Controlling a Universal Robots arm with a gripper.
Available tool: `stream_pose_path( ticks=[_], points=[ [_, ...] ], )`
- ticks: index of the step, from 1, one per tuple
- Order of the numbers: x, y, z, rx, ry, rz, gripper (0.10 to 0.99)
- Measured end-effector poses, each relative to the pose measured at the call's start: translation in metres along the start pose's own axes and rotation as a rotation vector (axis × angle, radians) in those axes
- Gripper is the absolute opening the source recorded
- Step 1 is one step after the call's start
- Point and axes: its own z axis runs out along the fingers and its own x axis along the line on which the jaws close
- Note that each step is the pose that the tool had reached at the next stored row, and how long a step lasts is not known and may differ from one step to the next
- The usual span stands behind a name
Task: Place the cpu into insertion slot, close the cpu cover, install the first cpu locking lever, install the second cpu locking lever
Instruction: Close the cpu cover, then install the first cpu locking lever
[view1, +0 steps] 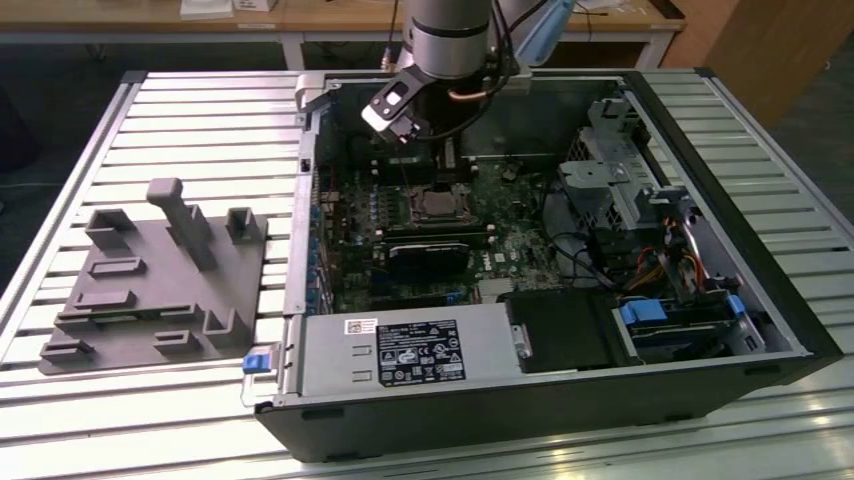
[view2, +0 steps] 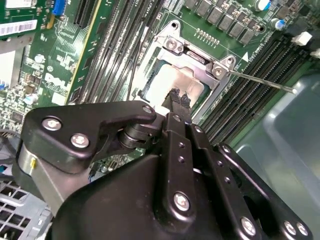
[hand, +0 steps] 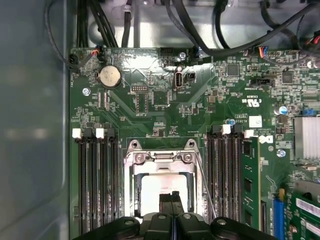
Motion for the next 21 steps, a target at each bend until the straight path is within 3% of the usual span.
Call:
stream_pose_path(
  ticks=[8,21],
  points=[
    [-0.0006,0.0005,-0.0132,0.0,-0.0001,0.0,0.106],
    [-0.0006,0.0001,-0.0142,0.0,-0.0001,0.0,0.106]
  ],
)
